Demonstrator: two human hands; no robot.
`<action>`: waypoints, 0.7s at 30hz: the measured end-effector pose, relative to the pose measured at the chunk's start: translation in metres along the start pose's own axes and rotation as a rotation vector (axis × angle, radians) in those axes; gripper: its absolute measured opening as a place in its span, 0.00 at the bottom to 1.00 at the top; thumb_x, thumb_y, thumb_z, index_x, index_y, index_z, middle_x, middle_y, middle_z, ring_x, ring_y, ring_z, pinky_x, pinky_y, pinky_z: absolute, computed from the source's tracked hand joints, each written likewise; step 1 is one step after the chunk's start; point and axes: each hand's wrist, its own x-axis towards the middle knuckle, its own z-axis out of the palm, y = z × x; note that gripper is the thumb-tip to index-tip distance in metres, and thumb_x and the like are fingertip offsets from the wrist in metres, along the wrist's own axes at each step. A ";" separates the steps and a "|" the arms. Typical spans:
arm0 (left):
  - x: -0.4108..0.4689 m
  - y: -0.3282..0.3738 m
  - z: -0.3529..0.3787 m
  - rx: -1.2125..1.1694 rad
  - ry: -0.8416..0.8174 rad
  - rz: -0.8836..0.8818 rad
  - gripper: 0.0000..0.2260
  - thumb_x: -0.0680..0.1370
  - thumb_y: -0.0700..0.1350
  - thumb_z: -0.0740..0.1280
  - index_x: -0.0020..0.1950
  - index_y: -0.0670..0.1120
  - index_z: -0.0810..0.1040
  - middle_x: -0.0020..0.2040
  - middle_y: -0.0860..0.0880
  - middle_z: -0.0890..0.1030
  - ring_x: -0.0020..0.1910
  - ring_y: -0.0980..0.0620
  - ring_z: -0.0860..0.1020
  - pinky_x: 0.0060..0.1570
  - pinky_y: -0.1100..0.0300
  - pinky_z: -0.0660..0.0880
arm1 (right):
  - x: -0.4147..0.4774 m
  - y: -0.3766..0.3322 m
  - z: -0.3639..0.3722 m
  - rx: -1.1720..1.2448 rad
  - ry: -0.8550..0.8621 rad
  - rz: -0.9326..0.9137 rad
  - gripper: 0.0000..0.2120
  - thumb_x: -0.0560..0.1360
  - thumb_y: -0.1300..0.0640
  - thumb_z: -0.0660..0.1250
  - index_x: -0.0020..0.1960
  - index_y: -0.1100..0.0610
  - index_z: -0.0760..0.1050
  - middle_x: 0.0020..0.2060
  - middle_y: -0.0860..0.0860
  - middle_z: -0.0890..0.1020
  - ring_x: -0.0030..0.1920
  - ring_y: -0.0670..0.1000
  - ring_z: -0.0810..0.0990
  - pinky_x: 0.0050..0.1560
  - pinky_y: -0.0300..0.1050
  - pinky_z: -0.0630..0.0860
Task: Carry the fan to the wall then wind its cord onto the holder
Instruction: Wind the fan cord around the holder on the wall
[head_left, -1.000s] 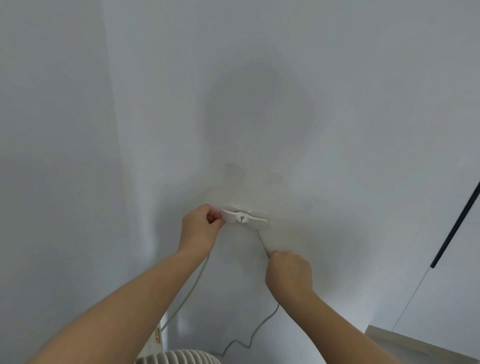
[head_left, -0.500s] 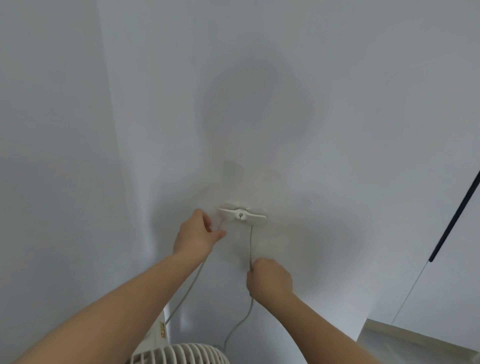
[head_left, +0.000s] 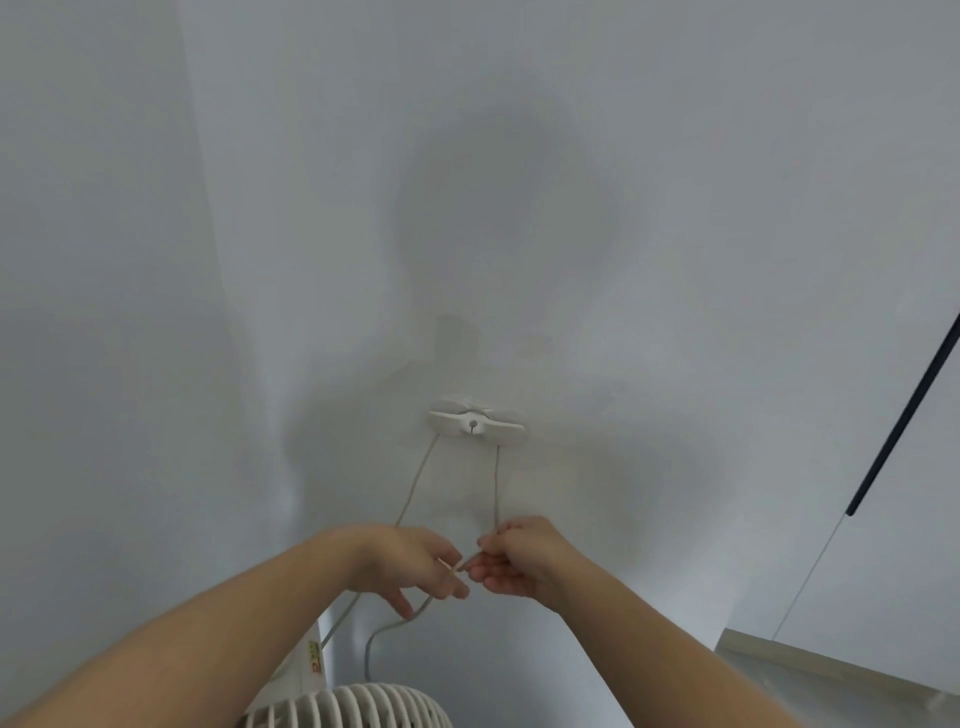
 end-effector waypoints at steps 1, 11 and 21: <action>0.001 0.000 0.001 -0.002 -0.015 0.015 0.15 0.79 0.44 0.64 0.65 0.45 0.71 0.61 0.49 0.80 0.63 0.54 0.75 0.58 0.56 0.75 | 0.001 0.000 -0.001 0.019 -0.002 -0.001 0.02 0.77 0.67 0.61 0.49 0.64 0.73 0.31 0.57 0.84 0.30 0.50 0.83 0.30 0.40 0.79; 0.005 -0.003 -0.003 0.403 0.367 -0.075 0.15 0.81 0.47 0.56 0.37 0.46 0.73 0.36 0.47 0.73 0.34 0.49 0.72 0.37 0.60 0.70 | -0.003 -0.013 0.004 -0.096 0.209 -0.350 0.13 0.67 0.72 0.62 0.33 0.56 0.75 0.35 0.52 0.79 0.31 0.46 0.72 0.28 0.35 0.67; -0.006 0.007 -0.002 0.210 0.250 0.032 0.13 0.80 0.52 0.59 0.49 0.44 0.76 0.34 0.48 0.75 0.26 0.53 0.73 0.32 0.59 0.76 | -0.009 -0.040 -0.011 -0.138 0.303 -0.560 0.07 0.76 0.62 0.65 0.41 0.60 0.80 0.34 0.53 0.84 0.32 0.48 0.80 0.31 0.40 0.77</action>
